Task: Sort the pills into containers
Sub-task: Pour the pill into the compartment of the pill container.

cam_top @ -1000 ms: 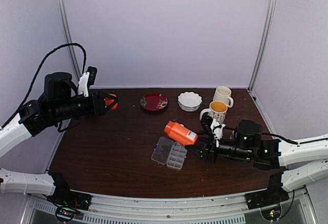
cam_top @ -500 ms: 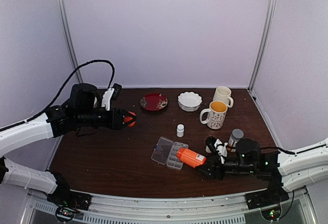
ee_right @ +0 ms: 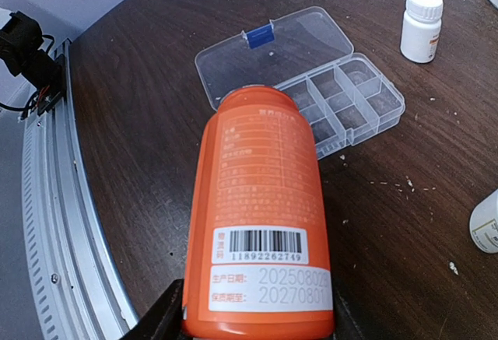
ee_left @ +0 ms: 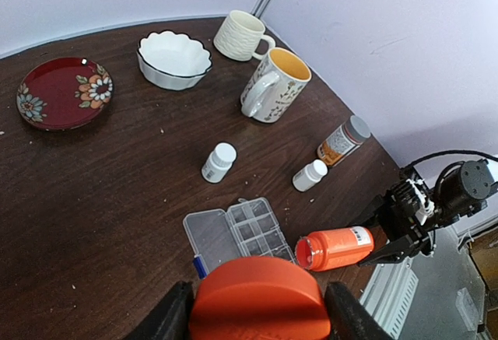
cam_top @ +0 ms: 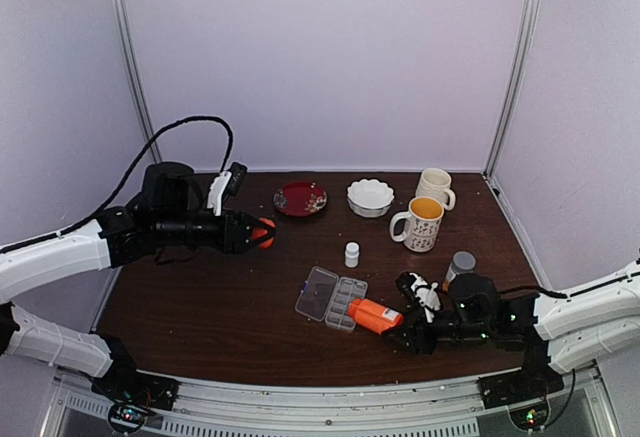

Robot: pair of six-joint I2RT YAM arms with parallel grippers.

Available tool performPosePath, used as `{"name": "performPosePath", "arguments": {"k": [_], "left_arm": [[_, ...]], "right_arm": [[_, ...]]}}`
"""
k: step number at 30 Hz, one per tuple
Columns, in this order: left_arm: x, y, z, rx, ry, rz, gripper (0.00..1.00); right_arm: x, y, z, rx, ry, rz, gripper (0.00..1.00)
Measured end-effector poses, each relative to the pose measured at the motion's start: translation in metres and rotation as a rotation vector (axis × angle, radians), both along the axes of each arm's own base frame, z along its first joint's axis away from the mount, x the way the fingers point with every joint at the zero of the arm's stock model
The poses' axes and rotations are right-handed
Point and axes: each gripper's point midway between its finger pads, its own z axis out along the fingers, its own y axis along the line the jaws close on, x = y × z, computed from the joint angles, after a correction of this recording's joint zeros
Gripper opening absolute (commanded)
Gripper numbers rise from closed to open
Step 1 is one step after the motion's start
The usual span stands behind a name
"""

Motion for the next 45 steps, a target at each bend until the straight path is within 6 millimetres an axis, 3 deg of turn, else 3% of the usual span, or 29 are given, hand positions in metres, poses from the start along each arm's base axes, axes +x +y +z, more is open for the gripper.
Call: {"name": "performPosePath", "arguments": {"k": [17,29,45], "left_arm": [[-0.003,-0.003,-0.001,-0.006,-0.009,-0.027,0.00],[-0.001,-0.004,-0.012,0.026,-0.001,-0.037,0.00],[-0.002,-0.003,-0.014,0.043,0.000,-0.042,0.00]], "right_arm": [[-0.001,0.013,0.004,-0.030,0.030,0.042,0.00],[-0.001,0.022,0.012,-0.058,0.033,0.083,0.00],[0.000,0.027,0.009,-0.117,0.042,0.112,0.00]]}}
